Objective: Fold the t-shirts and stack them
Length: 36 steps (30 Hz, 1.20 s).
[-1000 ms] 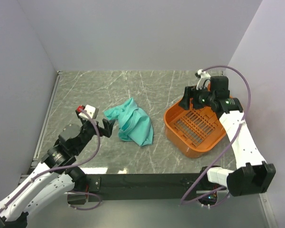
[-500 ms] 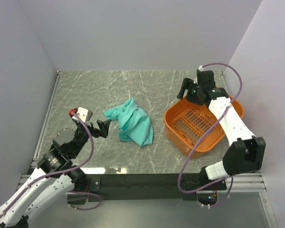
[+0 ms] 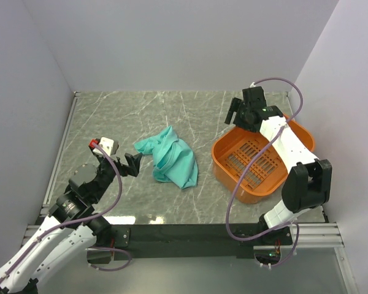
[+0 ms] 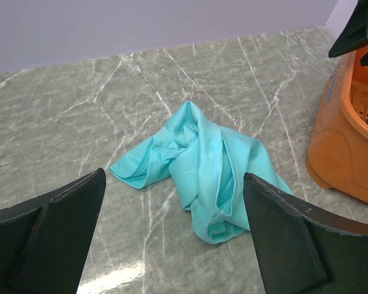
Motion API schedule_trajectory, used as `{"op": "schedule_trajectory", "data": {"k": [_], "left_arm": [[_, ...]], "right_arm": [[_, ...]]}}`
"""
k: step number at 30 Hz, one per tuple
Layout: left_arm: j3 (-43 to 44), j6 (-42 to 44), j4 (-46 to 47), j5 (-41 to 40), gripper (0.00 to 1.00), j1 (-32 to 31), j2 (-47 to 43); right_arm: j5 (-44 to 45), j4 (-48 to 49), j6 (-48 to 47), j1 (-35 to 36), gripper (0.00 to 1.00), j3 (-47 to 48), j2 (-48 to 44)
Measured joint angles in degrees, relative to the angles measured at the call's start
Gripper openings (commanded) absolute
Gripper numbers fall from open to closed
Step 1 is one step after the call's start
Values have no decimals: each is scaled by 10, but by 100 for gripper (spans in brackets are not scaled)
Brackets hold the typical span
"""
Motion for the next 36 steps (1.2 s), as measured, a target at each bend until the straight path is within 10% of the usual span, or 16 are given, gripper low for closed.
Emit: {"op": "schedule_trajectory", "data": {"k": [36], "left_arm": [[0, 0, 0, 15, 99, 4, 3]], "right_arm": [[30, 4, -11, 25, 81, -5, 33]]}}
